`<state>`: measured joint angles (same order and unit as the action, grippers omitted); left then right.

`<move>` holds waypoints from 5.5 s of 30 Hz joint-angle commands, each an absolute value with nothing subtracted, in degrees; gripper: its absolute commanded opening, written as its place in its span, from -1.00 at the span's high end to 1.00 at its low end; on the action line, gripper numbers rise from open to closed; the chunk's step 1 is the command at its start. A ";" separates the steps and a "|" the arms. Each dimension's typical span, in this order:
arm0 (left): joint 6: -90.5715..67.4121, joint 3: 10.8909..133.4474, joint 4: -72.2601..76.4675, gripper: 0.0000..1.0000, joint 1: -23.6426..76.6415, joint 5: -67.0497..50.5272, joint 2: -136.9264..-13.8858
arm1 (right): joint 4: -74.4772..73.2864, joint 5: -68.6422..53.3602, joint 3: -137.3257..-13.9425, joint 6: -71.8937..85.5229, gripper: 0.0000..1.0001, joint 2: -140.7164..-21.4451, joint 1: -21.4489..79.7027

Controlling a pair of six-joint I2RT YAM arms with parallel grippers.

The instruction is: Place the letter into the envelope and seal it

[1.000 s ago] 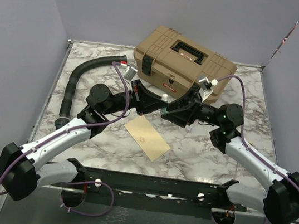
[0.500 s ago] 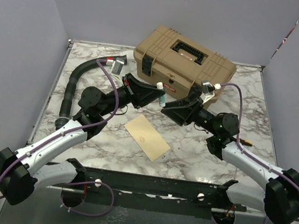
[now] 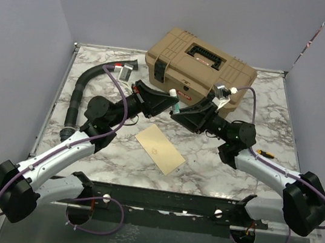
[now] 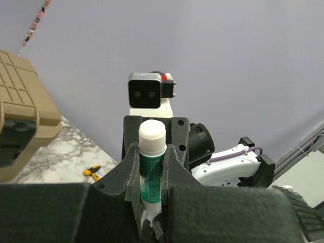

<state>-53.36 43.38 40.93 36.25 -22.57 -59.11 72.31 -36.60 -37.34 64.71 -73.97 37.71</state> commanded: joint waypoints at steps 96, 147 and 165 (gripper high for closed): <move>-51.85 56.70 23.07 1.00 32.08 -38.17 -58.84 | 51.24 -8.89 -40.48 57.35 -0.08 -62.01 50.62; -22.74 56.29 14.65 1.00 30.67 -44.35 -56.72 | 15.48 -15.56 -50.68 18.35 -0.45 -54.01 55.11; -36.31 57.38 27.60 1.00 31.02 -55.27 -55.55 | 26.33 -17.64 -45.72 24.85 0.08 -54.13 55.11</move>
